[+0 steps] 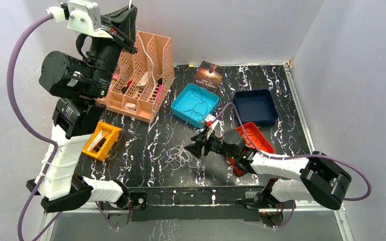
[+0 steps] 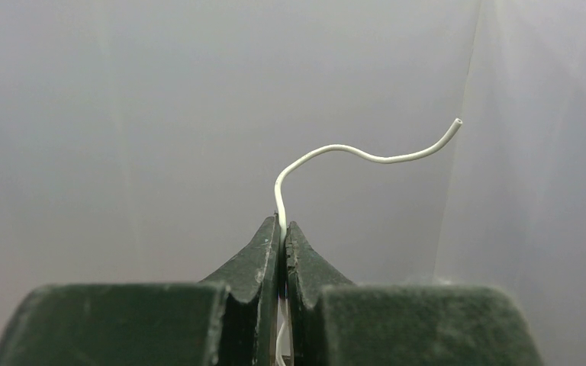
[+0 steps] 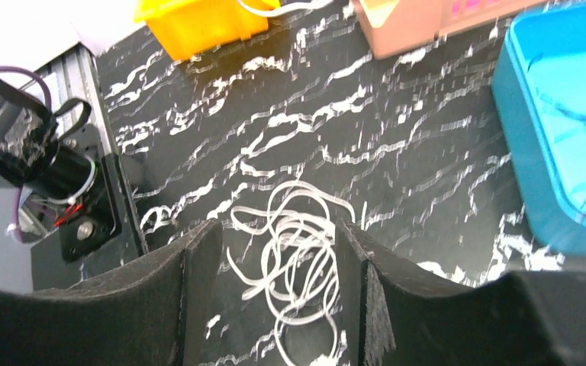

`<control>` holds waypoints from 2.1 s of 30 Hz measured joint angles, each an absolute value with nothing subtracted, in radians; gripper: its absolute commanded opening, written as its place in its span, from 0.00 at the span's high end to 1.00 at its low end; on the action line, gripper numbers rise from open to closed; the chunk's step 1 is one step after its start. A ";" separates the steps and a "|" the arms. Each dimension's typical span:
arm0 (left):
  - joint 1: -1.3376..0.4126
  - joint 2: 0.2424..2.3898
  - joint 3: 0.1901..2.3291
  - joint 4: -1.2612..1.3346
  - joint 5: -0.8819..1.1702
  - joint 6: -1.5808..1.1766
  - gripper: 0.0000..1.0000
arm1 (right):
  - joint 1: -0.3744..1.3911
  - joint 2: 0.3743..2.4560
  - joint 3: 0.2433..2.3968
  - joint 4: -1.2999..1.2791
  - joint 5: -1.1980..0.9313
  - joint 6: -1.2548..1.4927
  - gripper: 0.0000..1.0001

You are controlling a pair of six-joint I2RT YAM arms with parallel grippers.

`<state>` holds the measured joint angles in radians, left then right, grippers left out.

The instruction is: Untangle the cables

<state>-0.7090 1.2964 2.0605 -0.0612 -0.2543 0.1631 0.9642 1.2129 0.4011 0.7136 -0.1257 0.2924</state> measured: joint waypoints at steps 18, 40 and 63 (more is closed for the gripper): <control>-0.709 1.298 2.033 -0.079 -0.254 0.138 1.00 | 0.965 1.205 0.554 0.902 -0.131 0.139 0.35; -0.709 1.298 2.018 -0.087 -0.242 0.101 1.00 | 0.965 1.310 0.825 0.991 -0.241 -0.155 0.36; -0.709 1.296 1.991 -0.086 -0.236 0.096 1.00 | 0.965 1.402 0.909 0.950 -0.229 -0.174 0.83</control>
